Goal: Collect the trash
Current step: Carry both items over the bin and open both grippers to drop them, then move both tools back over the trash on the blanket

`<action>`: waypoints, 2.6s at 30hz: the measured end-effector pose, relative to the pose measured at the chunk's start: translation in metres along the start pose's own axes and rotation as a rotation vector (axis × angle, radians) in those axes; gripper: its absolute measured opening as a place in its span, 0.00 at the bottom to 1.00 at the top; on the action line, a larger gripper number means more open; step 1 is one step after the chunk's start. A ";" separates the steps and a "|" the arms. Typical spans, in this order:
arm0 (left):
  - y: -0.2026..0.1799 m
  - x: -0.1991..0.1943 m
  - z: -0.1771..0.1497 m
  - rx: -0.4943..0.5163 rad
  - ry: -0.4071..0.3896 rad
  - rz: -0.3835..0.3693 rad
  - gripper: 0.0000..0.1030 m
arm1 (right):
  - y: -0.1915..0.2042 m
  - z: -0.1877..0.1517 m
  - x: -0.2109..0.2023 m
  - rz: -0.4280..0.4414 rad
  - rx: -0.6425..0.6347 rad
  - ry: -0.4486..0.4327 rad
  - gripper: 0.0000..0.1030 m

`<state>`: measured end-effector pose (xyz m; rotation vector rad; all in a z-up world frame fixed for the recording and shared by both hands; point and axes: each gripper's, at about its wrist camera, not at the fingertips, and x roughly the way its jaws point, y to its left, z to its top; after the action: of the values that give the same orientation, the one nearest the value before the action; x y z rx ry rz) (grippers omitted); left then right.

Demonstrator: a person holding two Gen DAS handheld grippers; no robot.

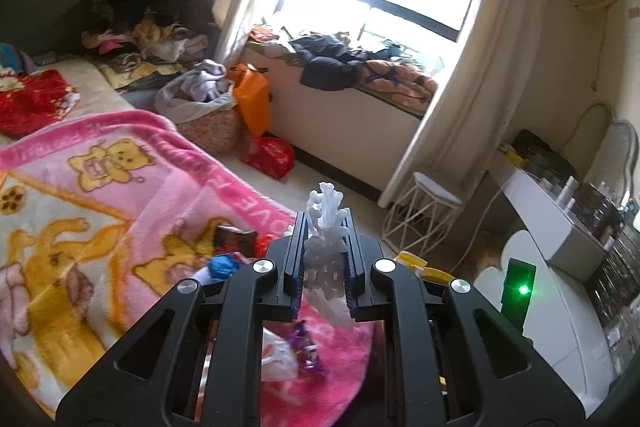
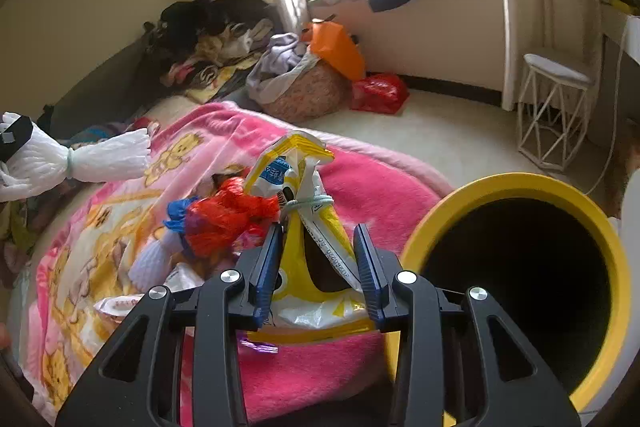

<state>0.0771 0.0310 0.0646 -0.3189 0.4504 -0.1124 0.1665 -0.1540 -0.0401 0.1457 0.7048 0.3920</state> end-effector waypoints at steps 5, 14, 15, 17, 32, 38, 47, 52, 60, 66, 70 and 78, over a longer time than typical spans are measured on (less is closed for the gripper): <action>-0.023 0.012 -0.010 0.022 0.034 -0.055 0.11 | -0.021 0.000 -0.017 -0.040 0.034 -0.026 0.34; -0.070 0.040 -0.032 0.082 0.109 -0.157 0.11 | -0.059 -0.004 -0.034 -0.125 0.109 -0.052 0.34; -0.074 0.042 -0.033 0.088 0.116 -0.165 0.11 | -0.062 -0.004 -0.035 -0.132 0.114 -0.054 0.34; -0.083 0.048 -0.037 0.105 0.129 -0.182 0.11 | -0.071 -0.005 -0.038 -0.154 0.126 -0.061 0.34; -0.130 0.115 -0.077 0.187 0.297 -0.260 0.11 | -0.136 -0.025 -0.051 -0.179 0.257 -0.060 0.34; -0.143 0.143 -0.093 0.207 0.374 -0.278 0.12 | -0.149 -0.033 -0.053 -0.175 0.277 -0.041 0.34; -0.147 0.171 -0.109 0.224 0.419 -0.260 0.48 | -0.168 -0.037 -0.060 -0.179 0.320 -0.033 0.60; -0.140 0.166 -0.106 0.198 0.385 -0.247 0.75 | -0.171 -0.036 -0.063 -0.212 0.302 -0.034 0.63; -0.126 0.147 -0.091 0.165 0.318 -0.205 0.89 | -0.160 -0.034 -0.076 -0.260 0.248 -0.077 0.70; -0.117 0.131 -0.081 0.175 0.273 -0.182 0.89 | -0.145 -0.029 -0.079 -0.245 0.213 -0.094 0.72; -0.108 0.122 -0.074 0.161 0.248 -0.161 0.89 | -0.133 -0.023 -0.081 -0.235 0.186 -0.106 0.73; -0.083 0.106 -0.063 0.143 0.191 -0.102 0.89 | -0.104 -0.016 -0.080 -0.217 0.126 -0.119 0.75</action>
<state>0.1404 -0.0832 -0.0057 -0.1910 0.6125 -0.2751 0.1317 -0.2810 -0.0316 0.2080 0.6206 0.1298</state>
